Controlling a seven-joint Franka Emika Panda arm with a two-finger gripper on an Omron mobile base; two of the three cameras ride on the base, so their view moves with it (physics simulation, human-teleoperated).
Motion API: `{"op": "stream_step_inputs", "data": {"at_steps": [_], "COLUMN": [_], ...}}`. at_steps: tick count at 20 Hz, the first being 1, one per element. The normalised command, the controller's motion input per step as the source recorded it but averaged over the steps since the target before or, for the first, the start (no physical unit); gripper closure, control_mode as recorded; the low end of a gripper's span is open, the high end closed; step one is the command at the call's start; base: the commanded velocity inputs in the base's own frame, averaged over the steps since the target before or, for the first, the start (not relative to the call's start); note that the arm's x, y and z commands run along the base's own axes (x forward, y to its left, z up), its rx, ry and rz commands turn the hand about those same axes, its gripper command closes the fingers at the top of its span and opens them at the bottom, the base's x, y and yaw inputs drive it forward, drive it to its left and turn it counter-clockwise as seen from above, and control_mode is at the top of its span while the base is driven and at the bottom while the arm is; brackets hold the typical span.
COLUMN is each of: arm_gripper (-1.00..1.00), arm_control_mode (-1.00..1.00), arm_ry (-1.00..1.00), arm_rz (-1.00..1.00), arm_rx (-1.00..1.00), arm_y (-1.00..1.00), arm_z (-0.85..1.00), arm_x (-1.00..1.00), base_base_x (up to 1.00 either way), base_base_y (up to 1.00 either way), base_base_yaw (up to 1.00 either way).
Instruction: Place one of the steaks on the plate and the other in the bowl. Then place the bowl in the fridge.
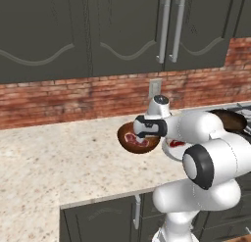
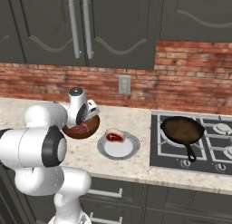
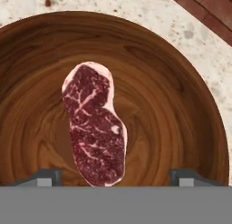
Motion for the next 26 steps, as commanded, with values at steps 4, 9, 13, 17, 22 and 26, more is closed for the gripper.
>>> {"op": "stream_step_inputs", "data": {"at_steps": [4, 9, 13, 17, 22, 26], "arm_gripper": [-1.0, -1.0, -1.0, -1.0, -1.0, -1.0], "arm_control_mode": [-1.0, -1.0, -1.0, -1.0, -1.0, -1.0], "arm_ry": [0.0, -0.05, -0.11, -0.2, -0.2, -0.01], "arm_rz": [0.0, 0.0, 0.0, 0.0, 0.0, 0.0], "arm_rx": [0.0, 0.0, 0.08, 0.12, 0.02, 0.0], "arm_y": [0.0, -0.22, -0.5, -0.48, -0.22, 0.0], "arm_z": [0.03, 0.18, 0.37, 0.69, 0.49, 0.03], "arm_x": [-0.11, -0.65, -0.95, -1.0, -0.8, -0.04], "base_base_x": [0.0, 0.0, 0.0, 0.0, 0.0, 0.0], "base_base_y": [0.0, 0.0, 0.0, 0.0, 0.0, 0.0], "base_base_yaw": [0.0, 0.0, 0.0, 0.0, 0.0, 0.0]}}
